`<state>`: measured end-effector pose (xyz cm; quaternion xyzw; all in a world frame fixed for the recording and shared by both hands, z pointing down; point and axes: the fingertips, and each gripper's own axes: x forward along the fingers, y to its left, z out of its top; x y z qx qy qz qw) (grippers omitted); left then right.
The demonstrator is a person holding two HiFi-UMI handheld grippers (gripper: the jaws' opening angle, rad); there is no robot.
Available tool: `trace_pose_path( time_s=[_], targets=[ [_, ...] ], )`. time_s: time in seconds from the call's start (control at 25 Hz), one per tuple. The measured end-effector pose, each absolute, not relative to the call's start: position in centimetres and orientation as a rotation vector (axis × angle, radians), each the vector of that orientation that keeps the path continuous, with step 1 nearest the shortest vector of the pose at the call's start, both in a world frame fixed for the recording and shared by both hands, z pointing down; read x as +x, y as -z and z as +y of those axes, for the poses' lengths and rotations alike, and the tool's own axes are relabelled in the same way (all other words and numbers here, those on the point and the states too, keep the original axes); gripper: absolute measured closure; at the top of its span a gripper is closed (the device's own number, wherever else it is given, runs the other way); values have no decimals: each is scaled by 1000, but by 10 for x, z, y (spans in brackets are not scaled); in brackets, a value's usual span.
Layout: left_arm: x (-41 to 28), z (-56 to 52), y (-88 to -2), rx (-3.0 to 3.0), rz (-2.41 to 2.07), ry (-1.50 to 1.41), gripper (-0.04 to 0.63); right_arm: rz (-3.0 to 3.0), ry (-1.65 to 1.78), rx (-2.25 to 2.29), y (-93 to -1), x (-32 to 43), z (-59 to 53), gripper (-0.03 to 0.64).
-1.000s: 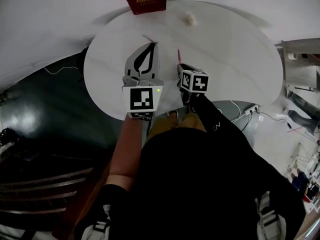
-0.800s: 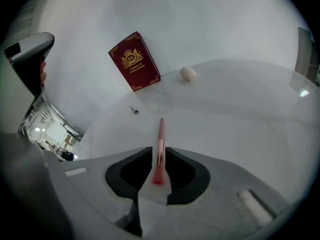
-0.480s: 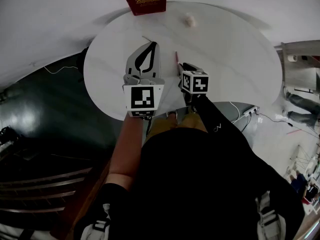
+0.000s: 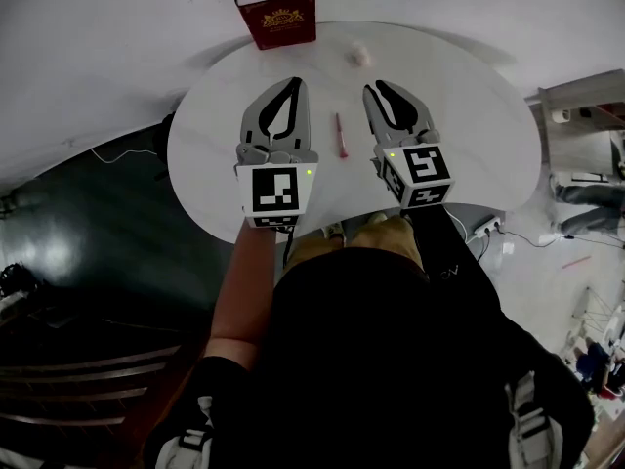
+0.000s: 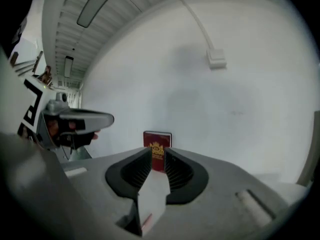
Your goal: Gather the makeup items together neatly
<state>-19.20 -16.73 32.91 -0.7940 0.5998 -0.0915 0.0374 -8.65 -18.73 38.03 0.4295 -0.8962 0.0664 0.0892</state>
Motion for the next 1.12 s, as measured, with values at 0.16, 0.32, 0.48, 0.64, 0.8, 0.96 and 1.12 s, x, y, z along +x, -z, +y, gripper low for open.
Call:
trace_pose_path(
  time_s=[0.16, 0.32, 0.48, 0.64, 0.8, 0.96, 1.12],
  targets=[
    [-200, -162, -320, -2410, 1867, 241, 589, -2775, -114, 1256, -335, -102, -175, 549],
    [-206, -157, -315, -2385, 1885, 228, 589, -2752, -126, 1177, -347, -115, -169, 549],
    [-216, -152, -317, -2364, 1925, 214, 589, -2714, -124, 980, -375, -141, -166, 549],
    [-232, -151, -325, -2318, 1949, 287, 589, -2612, -122, 792, -419, -173, -175, 523],
    [-254, -150, -333, -2287, 2018, 313, 588, -2502, -149, 595, -467, -201, -176, 482],
    [-270, -155, -334, -2284, 2030, 214, 589, -2398, -126, 474, -506, -227, -189, 479],
    [-286, -156, -327, -2231, 2004, 222, 589, -2265, -84, 349, -561, -243, -205, 479]
  ],
)
